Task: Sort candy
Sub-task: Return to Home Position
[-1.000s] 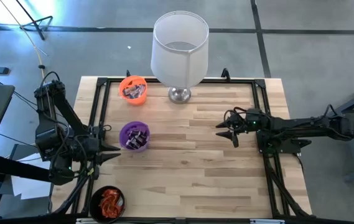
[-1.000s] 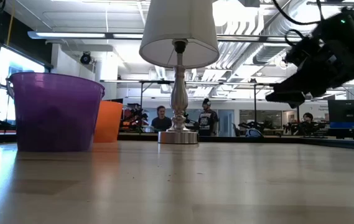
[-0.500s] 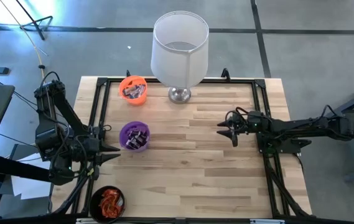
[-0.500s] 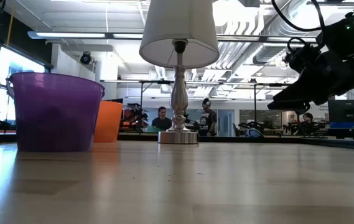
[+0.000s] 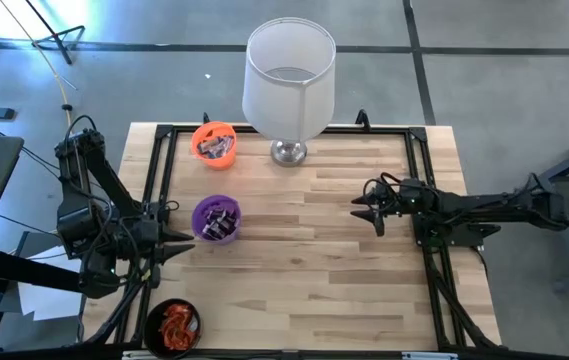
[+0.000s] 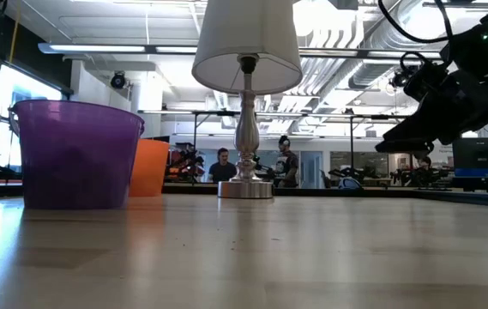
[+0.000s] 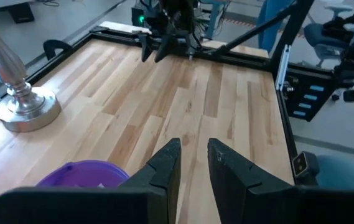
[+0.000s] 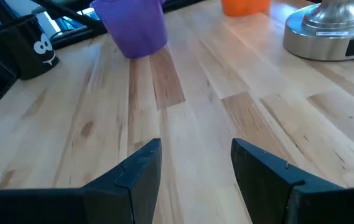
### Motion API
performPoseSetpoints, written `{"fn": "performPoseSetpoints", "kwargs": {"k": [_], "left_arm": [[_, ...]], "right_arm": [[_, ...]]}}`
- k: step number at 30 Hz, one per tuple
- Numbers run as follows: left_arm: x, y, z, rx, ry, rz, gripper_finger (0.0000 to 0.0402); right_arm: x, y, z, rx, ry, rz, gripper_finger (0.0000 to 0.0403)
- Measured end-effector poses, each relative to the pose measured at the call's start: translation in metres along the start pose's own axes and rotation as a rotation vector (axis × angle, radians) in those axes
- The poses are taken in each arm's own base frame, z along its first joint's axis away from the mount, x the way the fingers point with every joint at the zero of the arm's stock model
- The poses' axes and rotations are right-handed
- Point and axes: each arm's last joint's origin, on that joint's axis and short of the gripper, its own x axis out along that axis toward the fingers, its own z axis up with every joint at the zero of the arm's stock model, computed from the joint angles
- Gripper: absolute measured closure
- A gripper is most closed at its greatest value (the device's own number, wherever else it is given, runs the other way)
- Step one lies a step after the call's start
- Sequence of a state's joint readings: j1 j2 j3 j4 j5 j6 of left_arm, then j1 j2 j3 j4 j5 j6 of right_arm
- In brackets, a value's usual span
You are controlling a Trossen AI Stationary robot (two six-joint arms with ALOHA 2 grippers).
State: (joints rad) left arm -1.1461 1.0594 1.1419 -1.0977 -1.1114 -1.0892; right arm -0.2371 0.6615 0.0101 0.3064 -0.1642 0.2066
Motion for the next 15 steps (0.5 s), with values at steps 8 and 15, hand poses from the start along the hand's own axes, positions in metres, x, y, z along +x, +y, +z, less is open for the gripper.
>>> {"fn": "performPoseSetpoints", "kwargs": {"k": [8, 15], "left_arm": [[0.005, -0.010, -0.008, 0.084, 0.038, 0.002, 0.0335], [0.011, -0.020, -0.016, 0.129, 0.063, 0.015, 0.0335]], "right_arm": [[-0.015, 0.004, 0.009, -0.017, -0.113, 0.023, 0.0213], [-0.028, 0.009, 0.021, -0.045, -0.278, 0.058, 0.0213]]}}
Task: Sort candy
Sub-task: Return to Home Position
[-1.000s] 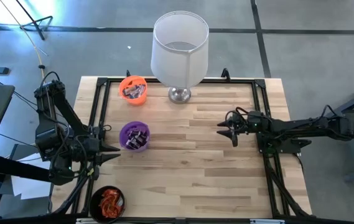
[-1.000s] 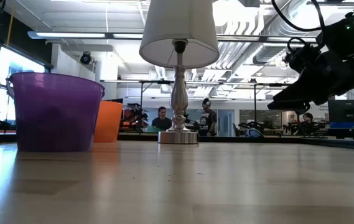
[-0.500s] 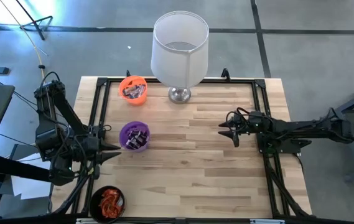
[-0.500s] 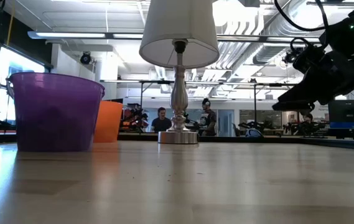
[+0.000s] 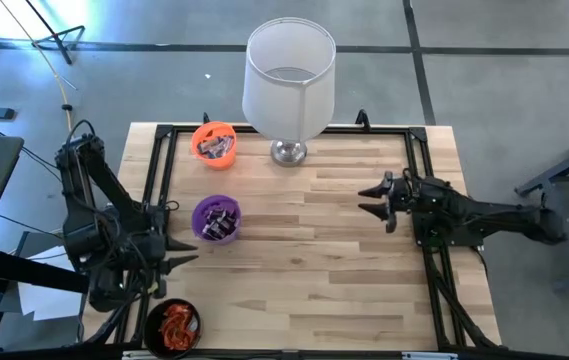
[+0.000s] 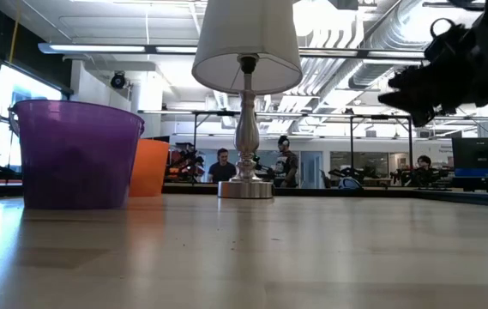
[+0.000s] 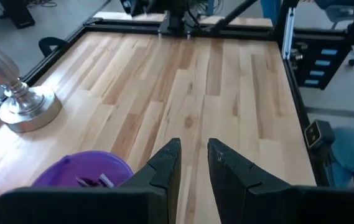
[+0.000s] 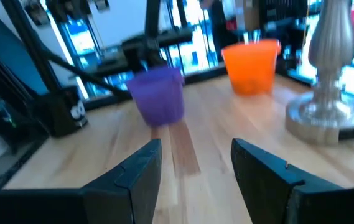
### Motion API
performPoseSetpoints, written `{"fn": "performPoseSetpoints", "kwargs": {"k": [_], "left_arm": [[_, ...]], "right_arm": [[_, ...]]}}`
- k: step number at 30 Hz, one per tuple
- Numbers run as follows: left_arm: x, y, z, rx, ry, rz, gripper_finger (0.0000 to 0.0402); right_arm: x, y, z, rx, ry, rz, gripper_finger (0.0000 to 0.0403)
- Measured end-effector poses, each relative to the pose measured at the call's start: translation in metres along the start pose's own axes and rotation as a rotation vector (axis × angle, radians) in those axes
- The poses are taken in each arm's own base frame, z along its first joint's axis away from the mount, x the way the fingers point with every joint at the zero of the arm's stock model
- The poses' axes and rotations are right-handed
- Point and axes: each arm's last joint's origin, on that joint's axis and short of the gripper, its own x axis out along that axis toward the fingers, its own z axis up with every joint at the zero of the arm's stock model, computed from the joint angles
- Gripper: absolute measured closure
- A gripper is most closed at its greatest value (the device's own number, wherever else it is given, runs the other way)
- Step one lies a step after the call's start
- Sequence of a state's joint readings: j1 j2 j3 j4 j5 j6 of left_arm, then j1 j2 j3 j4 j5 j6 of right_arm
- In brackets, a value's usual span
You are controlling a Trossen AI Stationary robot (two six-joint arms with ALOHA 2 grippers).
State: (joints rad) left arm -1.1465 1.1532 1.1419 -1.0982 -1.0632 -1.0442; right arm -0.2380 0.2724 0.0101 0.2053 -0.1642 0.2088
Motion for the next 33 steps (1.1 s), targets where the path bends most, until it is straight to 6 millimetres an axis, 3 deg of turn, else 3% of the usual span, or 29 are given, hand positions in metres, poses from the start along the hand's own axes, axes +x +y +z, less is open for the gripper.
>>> {"fn": "performPoseSetpoints", "kwargs": {"k": [17, 28, 33], "left_arm": [[0.005, -0.008, -0.005, 0.026, 0.018, 0.008, 0.0335], [0.005, -0.009, -0.004, -0.001, 0.008, 0.008, 0.0335], [0.015, -0.032, -0.002, 0.059, -0.047, -0.019, 0.0335]], "right_arm": [[-0.023, -0.001, 0.024, -0.056, -0.296, -0.040, 0.0213], [-0.022, -0.002, 0.023, -0.054, -0.287, -0.048, 0.0213], [-0.022, -0.002, 0.023, -0.054, -0.285, -0.048, 0.0213]]}}
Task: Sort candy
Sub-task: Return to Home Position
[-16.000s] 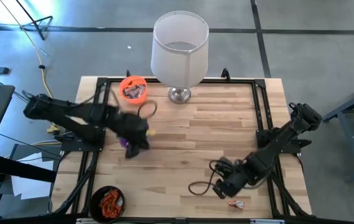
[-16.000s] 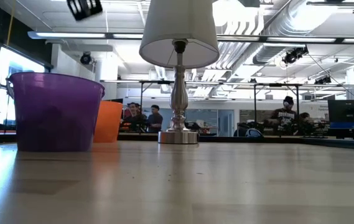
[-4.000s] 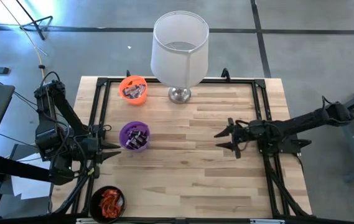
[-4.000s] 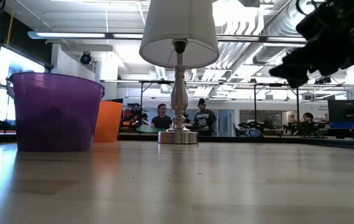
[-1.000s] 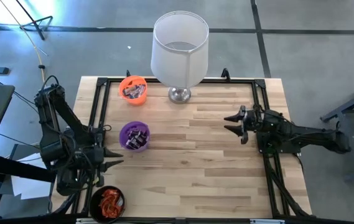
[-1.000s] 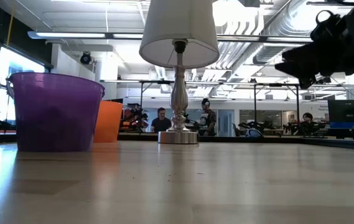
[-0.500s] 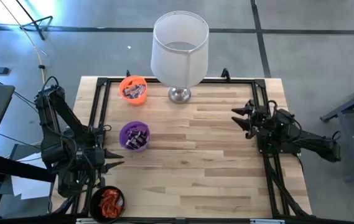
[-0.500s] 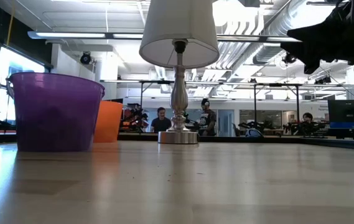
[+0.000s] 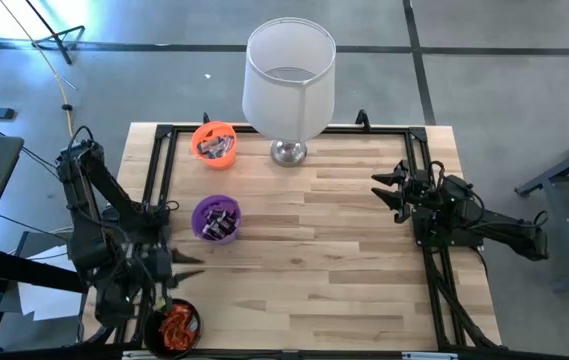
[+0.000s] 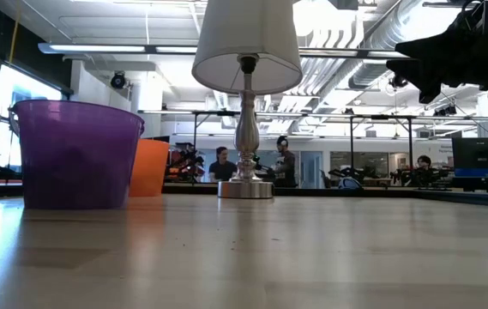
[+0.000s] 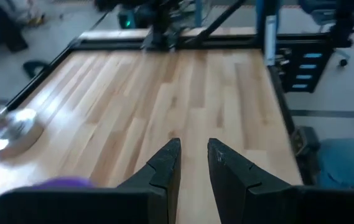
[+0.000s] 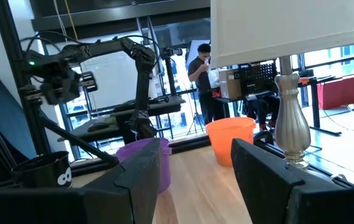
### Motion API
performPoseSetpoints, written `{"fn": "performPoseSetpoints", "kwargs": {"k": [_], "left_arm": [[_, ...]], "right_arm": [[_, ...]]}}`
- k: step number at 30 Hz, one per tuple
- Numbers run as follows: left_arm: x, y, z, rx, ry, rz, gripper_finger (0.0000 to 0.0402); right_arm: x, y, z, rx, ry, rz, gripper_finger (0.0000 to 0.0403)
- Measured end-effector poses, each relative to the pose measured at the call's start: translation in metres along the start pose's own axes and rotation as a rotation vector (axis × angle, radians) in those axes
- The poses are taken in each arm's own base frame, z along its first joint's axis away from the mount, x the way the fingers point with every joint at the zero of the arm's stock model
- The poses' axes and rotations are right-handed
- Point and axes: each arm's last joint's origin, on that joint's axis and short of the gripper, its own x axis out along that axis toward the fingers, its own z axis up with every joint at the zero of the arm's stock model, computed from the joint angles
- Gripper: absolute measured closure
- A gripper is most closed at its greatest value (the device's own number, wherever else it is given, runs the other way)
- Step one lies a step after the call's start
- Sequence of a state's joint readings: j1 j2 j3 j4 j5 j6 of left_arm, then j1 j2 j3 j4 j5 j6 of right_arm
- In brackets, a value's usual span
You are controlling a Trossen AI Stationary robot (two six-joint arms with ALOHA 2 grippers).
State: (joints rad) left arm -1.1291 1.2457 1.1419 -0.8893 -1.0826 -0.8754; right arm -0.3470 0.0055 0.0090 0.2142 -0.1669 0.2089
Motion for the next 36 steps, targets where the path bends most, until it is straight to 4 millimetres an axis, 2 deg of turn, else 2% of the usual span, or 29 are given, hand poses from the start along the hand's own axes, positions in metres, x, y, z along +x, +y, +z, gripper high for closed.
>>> {"fn": "performPoseSetpoints", "kwargs": {"k": [4, 9, 13, 15, 19, 23, 25, 29, 33, 36], "left_arm": [[0.020, -0.031, 0.001, 0.092, -0.032, -0.046, 0.0335], [0.056, -0.064, 0.001, 0.209, -0.057, -0.126, 0.0335], [0.092, -0.082, 0.001, 0.299, -0.050, -0.308, 0.0335], [0.105, -0.084, 0.000, 0.359, -0.031, -0.439, 0.0335], [0.113, -0.065, 0.018, 0.347, -0.019, -0.587, 0.0335], [0.111, -0.031, 0.036, 0.262, -0.009, -0.530, 0.0335], [0.110, -0.015, 0.036, 0.174, -0.023, -0.509, 0.0335], [0.104, 0.017, 0.009, 0.045, -0.076, -0.500, 0.0335], [0.093, 0.046, -0.031, -0.032, -0.142, -0.512, 0.0335], [0.082, 0.066, -0.049, -0.077, -0.214, -0.523, 0.0335]], "right_arm": [[0.000, 0.000, 0.000, 0.000, 0.000, 0.000, 0.0213], [0.000, 0.000, 0.000, 0.000, 0.000, 0.000, 0.0213], [0.000, 0.000, 0.000, 0.000, 0.000, 0.000, 0.0213], [0.000, 0.000, 0.000, 0.000, 0.000, 0.000, 0.0213], [0.000, 0.000, 0.000, 0.000, 0.001, 0.000, 0.0213], [0.000, 0.000, 0.000, 0.000, 0.005, -0.001, 0.0213], [0.000, 0.000, -0.001, 0.001, 0.007, -0.001, 0.0213], [0.000, 0.000, -0.001, 0.002, 0.010, -0.001, 0.0213], [0.000, 0.000, -0.001, 0.001, 0.010, -0.002, 0.0213], [0.000, 0.000, -0.001, 0.002, 0.010, -0.002, 0.0213]]}}
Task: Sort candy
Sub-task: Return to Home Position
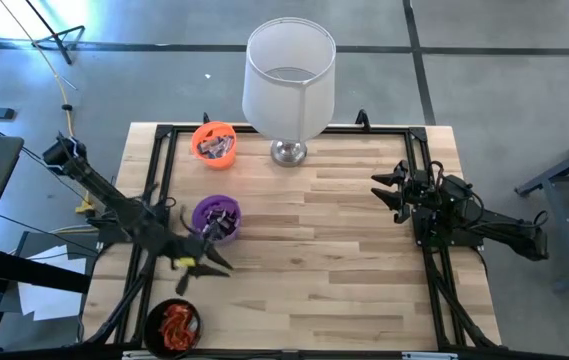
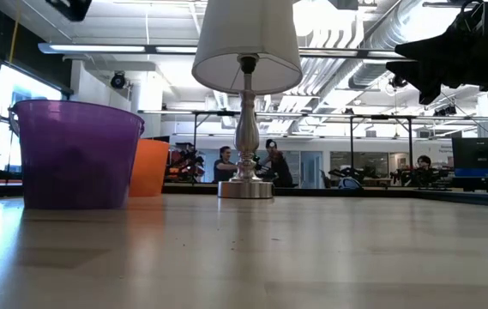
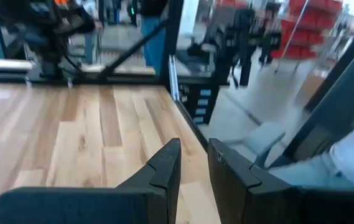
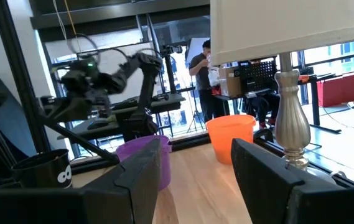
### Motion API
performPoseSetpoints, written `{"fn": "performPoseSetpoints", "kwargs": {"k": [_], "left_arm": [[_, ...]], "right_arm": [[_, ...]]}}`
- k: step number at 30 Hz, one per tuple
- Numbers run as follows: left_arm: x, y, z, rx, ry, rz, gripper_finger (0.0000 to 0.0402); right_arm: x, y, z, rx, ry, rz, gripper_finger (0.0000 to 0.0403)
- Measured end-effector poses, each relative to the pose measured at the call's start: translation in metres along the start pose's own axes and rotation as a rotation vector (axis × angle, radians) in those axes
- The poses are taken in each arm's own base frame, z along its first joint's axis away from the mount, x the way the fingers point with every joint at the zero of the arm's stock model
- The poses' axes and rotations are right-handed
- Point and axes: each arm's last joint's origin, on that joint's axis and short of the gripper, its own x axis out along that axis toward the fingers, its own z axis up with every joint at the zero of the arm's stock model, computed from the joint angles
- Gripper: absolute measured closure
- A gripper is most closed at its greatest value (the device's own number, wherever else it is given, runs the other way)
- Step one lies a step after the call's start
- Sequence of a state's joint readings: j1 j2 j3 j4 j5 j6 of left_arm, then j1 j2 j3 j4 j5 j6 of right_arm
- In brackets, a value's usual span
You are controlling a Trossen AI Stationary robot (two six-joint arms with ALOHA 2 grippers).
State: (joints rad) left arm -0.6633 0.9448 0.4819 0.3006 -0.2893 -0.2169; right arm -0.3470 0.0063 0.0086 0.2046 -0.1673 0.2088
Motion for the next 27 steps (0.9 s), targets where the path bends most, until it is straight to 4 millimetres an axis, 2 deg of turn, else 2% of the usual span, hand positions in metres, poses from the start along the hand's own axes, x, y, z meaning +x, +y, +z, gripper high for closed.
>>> {"fn": "performPoseSetpoints", "kwargs": {"k": [4, 9, 18, 27], "left_arm": [[-0.028, 0.012, -0.007, -0.003, -0.077, -0.004, 0.0335], [-0.051, 0.024, -0.019, 0.092, -0.133, 0.007, 0.0335], [-0.074, 0.040, -0.043, 0.124, -0.164, 0.027, 0.0335], [-0.087, 0.049, -0.076, 0.113, -0.229, -0.033, 0.0335]], "right_arm": [[0.000, 0.000, 0.000, 0.000, 0.000, 0.000, 0.0213], [0.000, 0.000, 0.000, 0.000, 0.001, 0.000, 0.0213], [0.000, 0.000, 0.000, 0.000, 0.002, 0.000, 0.0213], [0.000, 0.000, 0.000, 0.000, 0.002, 0.000, 0.0213]]}}
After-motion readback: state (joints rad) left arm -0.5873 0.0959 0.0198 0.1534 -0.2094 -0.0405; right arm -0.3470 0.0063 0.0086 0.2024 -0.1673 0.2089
